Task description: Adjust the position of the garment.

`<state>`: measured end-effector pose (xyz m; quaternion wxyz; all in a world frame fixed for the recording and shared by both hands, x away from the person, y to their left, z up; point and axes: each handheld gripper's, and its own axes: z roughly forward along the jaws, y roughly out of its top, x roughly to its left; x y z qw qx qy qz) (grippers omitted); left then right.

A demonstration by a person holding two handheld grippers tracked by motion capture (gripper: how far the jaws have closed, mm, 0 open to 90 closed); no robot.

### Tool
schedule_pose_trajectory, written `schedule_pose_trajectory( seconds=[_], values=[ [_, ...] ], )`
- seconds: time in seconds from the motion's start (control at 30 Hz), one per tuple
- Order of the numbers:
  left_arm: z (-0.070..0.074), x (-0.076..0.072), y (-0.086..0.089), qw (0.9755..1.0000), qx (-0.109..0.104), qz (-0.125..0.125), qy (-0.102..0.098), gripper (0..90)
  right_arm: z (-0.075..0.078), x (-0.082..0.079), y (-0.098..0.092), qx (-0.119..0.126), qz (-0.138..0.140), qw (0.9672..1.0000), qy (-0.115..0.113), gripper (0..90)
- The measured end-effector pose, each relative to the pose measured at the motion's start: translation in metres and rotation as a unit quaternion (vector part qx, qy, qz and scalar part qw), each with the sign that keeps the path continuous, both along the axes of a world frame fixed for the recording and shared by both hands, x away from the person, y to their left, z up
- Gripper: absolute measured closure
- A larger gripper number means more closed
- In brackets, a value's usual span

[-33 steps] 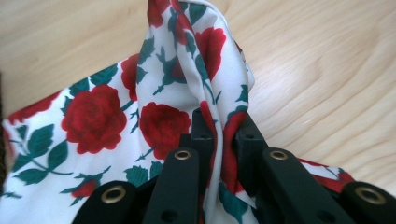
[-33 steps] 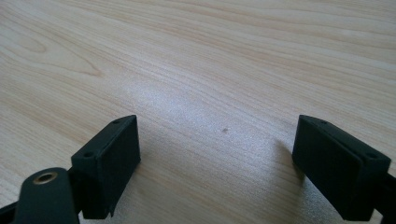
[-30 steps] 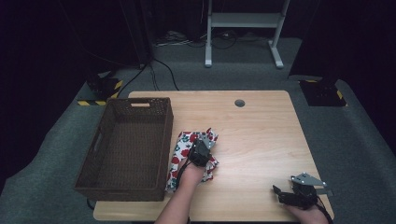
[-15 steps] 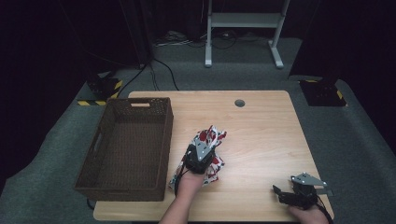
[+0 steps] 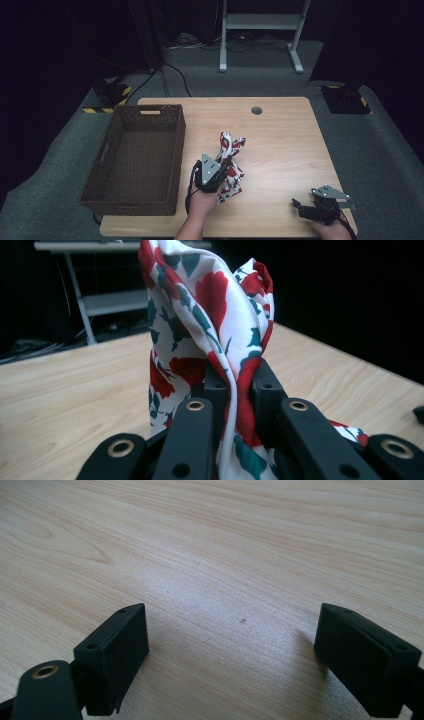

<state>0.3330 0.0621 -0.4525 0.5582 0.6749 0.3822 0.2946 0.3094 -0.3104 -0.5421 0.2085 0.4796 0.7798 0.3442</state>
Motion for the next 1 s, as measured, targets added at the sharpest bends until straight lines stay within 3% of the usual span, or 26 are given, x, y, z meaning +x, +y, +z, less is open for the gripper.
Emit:
schedule_pose_trajectory(
  seconds=[0.17, 0.5, 0.7, 1.0],
  values=[
    [0.003, -0.005, 0.004, 0.9993, -0.03, 0.0, -0.023, 81.5, 0.0, 0.0, 0.0, 0.001, 0.0, 1.0, 0.0, 14.0],
    [0.015, -0.011, 0.009, 0.9973, -0.052, 0.001, -0.052, 81.5, 0.0, 0.0, 0.0, -0.003, 0.001, 1.0, -0.001, 13.8],
    [0.027, -0.015, 0.012, 0.9958, -0.055, 0.001, -0.073, 81.4, 0.0, 0.0, 0.001, -0.006, 0.004, 1.0, -0.001, 13.2],
    [0.04, -0.019, 0.018, 0.9943, -0.059, -0.001, -0.089, 81.4, 0.0, 0.0, 0.001, -0.005, 0.004, 1.0, -0.001, 13.1]
  ],
)
